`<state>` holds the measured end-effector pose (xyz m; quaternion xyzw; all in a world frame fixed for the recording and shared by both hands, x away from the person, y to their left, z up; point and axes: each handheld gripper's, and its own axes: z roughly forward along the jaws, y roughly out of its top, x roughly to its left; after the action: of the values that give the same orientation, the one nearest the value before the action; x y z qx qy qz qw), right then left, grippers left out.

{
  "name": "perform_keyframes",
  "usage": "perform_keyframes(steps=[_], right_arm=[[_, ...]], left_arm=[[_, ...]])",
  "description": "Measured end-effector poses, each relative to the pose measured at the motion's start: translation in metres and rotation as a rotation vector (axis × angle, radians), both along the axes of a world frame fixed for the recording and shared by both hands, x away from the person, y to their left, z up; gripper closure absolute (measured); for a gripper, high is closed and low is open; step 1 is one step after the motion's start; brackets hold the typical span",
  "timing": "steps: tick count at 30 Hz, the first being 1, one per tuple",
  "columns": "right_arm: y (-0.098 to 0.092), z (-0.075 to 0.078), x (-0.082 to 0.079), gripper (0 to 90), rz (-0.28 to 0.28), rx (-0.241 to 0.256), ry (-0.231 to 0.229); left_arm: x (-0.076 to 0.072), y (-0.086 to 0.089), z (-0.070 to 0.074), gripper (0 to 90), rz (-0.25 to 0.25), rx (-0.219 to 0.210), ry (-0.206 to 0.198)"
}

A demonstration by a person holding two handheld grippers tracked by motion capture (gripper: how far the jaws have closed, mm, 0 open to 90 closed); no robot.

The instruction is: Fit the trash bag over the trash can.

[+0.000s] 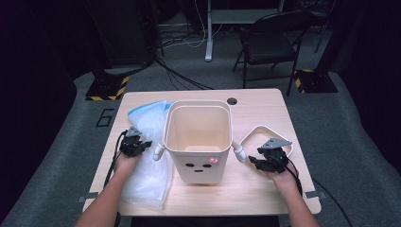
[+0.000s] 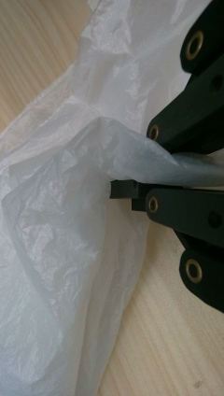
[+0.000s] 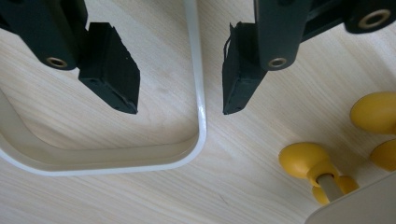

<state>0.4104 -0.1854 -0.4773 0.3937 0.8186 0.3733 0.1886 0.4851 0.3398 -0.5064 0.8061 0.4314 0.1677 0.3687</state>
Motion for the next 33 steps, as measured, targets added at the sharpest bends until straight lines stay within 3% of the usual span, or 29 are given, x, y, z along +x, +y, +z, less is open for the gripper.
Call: perform_keyframes(steps=[11,16,33], right_arm=[[-0.002,0.002,0.001,44.9,-0.006,0.01,-0.003],[-0.003,0.002,0.0,44.7,-0.006,0.01,-0.005],[-0.005,0.005,-0.001,45.1,0.006,0.024,0.006]], left_arm=[[-0.006,-0.003,0.027,88.8,-0.059,0.008,-0.034],[-0.005,-0.005,0.037,88.8,-0.089,0.019,-0.01],[-0.015,0.003,0.07,88.8,-0.117,-0.007,-0.016]])
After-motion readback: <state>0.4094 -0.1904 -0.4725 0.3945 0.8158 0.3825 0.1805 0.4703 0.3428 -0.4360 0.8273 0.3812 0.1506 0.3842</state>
